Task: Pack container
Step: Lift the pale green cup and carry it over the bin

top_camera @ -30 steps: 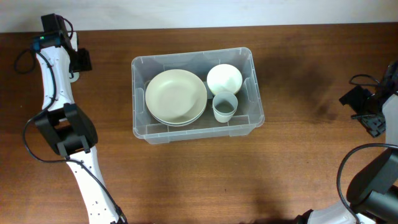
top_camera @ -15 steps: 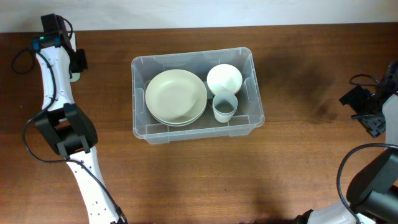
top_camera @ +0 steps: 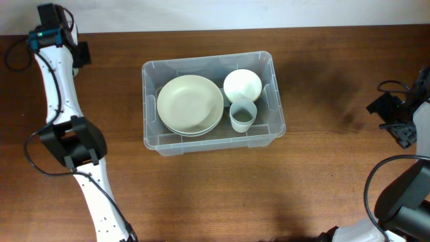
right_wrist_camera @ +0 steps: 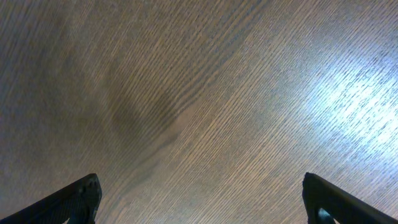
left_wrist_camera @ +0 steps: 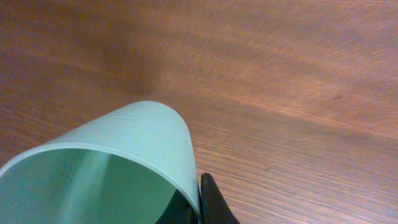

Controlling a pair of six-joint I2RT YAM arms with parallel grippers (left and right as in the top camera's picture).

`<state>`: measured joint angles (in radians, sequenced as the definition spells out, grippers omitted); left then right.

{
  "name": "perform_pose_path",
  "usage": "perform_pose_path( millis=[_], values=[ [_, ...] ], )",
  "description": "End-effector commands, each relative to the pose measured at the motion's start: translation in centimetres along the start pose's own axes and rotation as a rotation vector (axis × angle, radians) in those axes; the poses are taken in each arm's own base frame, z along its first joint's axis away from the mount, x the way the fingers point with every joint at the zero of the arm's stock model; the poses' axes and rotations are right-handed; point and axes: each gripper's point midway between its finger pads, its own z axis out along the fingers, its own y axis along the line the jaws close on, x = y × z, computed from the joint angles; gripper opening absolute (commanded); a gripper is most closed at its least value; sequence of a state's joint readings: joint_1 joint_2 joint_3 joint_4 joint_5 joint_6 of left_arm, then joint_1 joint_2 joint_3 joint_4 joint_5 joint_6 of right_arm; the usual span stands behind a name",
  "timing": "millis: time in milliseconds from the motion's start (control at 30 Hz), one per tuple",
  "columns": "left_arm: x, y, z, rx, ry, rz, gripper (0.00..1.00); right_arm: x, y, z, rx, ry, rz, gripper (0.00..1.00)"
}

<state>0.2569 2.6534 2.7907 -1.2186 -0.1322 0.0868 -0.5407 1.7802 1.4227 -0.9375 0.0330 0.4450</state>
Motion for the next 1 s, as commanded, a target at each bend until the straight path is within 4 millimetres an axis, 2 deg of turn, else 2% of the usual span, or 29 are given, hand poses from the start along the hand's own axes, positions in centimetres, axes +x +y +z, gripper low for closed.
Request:
perform_pose_path(
  millis=[0,67,167,200,300,367,567,667,800,967],
  values=[
    [-4.3,-2.4,-9.1,0.023,-0.18,0.036,0.01,0.0,0.0,-0.2,0.001,-0.007,0.003,0.99],
    [-4.9,-4.6,-12.6,0.077,-0.227,0.065,0.01,0.0,0.0,-0.2,0.001,-0.007,0.003,0.99],
    [-4.7,-9.5,-18.0,0.218,-0.279,0.131,0.01,0.0,0.0,-0.2,0.001,-0.007,0.003,0.99],
    [-4.3,-11.8,-20.1,0.278,-0.294,0.164,0.01,0.0,0.0,-0.2,0.001,-0.007,0.003,0.99],
    [-2.5,-16.9,-24.7,0.398,-0.308,0.251,0.01,0.0,0.0,-0.2,0.001,-0.007,0.003,0.99],
    [-0.3,-20.7,-27.2,0.467,-0.285,0.324,0.01,0.0,0.0,-0.2,0.001,-0.007,0.003,0.99],
    [8.2,-30.2,-30.7,0.579,-0.134,0.555,0.01,0.0,0.0,-0.2,0.001,-0.007,0.003,0.99],
    [11.7,-33.6,-32.2,0.617,-0.091,0.651,0.01,0.0,0.0,-0.2,0.001,-0.007,0.003,0.99],
    [14.7,-36.9,-34.1,0.659,-0.079,0.721,0.01,0.0,0.0,-0.2,0.001,-0.007,0.003,0.99],
    [17.1,-39.0,-35.3,0.687,-0.066,0.776,0.01,0.0,0.0,-0.2,0.001,-0.007,0.003,0.99]
  ],
)
